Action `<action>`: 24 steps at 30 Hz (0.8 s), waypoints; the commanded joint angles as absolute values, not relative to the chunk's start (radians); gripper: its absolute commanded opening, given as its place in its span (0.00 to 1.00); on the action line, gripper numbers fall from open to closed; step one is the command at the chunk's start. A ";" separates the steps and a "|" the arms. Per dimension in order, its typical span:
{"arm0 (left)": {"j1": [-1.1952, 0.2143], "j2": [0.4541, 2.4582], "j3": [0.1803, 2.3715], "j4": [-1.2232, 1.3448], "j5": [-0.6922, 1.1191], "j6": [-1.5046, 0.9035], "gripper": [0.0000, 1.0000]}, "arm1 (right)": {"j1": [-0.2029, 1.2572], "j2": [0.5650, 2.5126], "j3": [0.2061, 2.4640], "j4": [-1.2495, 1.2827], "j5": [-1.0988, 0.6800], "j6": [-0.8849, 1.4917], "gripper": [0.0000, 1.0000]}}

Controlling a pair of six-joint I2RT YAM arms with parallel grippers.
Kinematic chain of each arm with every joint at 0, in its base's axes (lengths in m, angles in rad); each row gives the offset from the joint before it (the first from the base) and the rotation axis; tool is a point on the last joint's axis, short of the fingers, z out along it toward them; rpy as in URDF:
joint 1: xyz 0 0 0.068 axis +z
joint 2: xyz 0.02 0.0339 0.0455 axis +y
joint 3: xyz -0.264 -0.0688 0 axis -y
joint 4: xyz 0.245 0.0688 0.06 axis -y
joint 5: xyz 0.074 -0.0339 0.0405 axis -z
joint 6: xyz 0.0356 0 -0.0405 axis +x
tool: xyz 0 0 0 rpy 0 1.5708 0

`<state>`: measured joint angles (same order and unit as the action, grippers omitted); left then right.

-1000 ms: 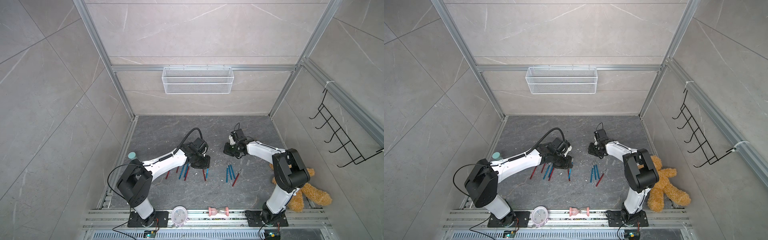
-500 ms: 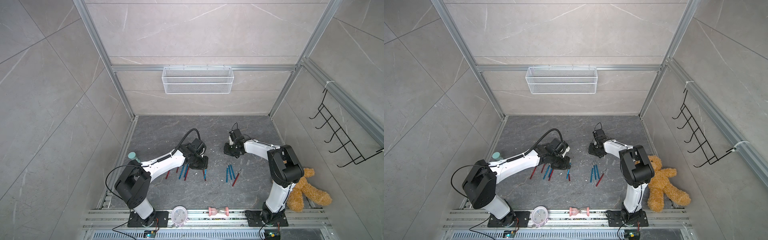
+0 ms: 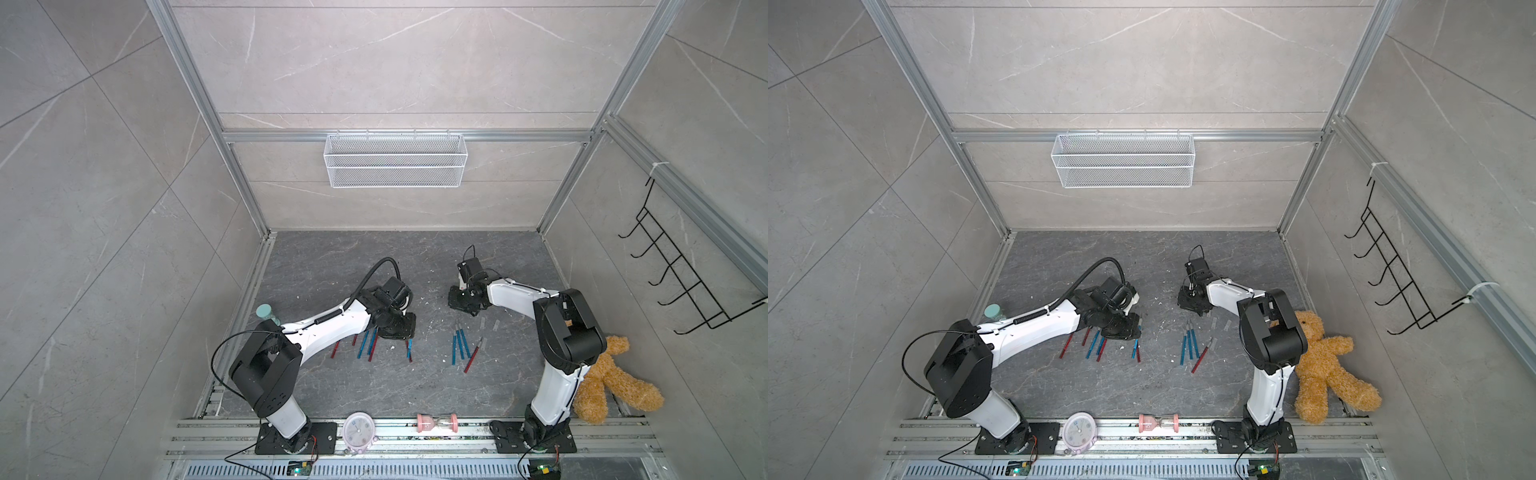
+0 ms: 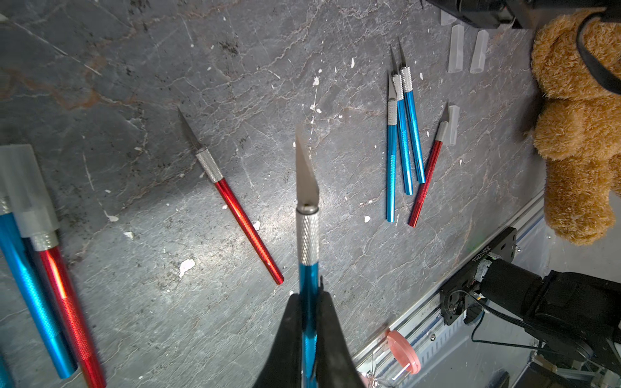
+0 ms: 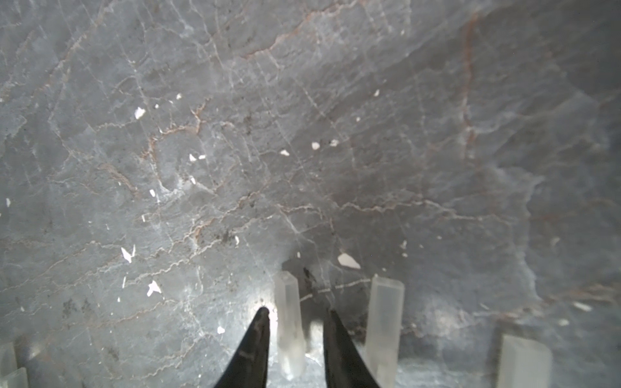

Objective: Remove protective caps from carving knives
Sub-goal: Place the carving knife at the center of the board.

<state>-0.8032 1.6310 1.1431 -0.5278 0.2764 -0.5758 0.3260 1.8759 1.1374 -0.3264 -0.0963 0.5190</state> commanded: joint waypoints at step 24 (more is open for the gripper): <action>-0.932 1.940 1.517 -0.754 0.085 -0.558 0.21 | 0.234 1.352 0.938 -0.478 -0.160 0.475 0.33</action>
<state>-0.9260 1.9278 1.4731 -0.6945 0.1150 -0.5739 0.2455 1.4029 0.9787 -0.4210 -0.1459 0.4965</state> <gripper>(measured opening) 0.209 0.331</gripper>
